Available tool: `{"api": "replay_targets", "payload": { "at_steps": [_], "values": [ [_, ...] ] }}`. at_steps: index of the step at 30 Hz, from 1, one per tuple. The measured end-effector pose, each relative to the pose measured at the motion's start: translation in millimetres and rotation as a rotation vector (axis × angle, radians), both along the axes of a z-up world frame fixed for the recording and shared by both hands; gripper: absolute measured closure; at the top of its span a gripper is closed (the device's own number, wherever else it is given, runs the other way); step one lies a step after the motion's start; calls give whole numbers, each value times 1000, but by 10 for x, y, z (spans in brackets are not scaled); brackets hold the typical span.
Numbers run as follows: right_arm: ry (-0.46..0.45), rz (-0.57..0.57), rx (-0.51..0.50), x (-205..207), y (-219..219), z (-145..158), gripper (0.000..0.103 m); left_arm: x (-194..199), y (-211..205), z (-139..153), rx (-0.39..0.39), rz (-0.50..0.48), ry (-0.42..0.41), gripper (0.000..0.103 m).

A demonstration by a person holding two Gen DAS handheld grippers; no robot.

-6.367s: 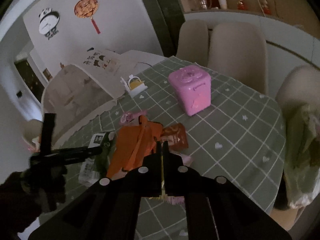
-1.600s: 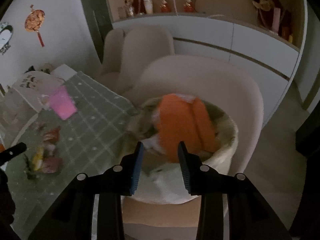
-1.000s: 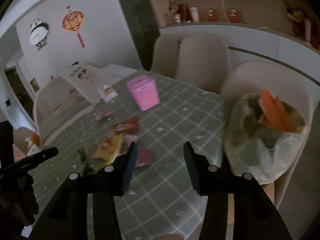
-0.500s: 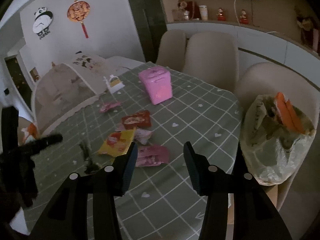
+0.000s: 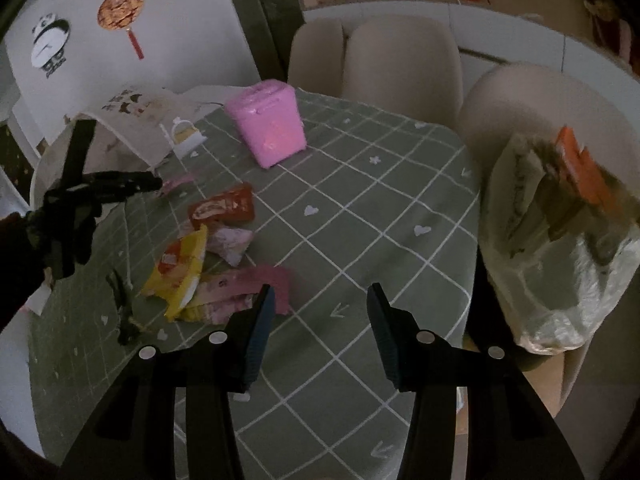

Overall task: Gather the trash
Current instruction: 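Move both tools back over the table toward the remaining trash, then grasp the clear plastic cup with the left tool while the right tool grasps black straws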

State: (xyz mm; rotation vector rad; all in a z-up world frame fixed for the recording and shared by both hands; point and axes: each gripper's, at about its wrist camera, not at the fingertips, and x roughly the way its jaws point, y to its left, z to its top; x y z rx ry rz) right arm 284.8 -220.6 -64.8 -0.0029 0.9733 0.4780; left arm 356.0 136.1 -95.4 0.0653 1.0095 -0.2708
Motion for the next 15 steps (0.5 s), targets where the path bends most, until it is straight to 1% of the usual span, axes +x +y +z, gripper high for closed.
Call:
{"api": "replay_targets", "payload": {
  "at_steps": [3,5,7,8,10,11,12,13,15],
  "values": [
    [11,8,-13,62,46,-78,58,88,-57,-131,44,-33,22,44],
    [19,24,-31,87,106,-139,58,137,-62,-192,20,-23,60,46],
    [25,38,-39,92,160,-172,58,135,-46,-206,7,26,60,64],
    [26,48,-40,90,195,-175,58,120,-32,-202,4,59,58,70],
    [15,79,-39,67,289,-154,58,36,4,-158,-30,121,63,80],
    [7,99,-38,47,345,-137,58,-29,2,-126,-36,138,58,82],
    [2,118,-36,27,395,-119,58,-135,-6,-77,-31,164,49,90],
    [-2,142,-34,1,468,-102,58,-215,0,-48,-32,191,44,89],
    [0,184,-22,-51,606,-79,58,-418,30,26,-68,246,41,90]
  ]
}}
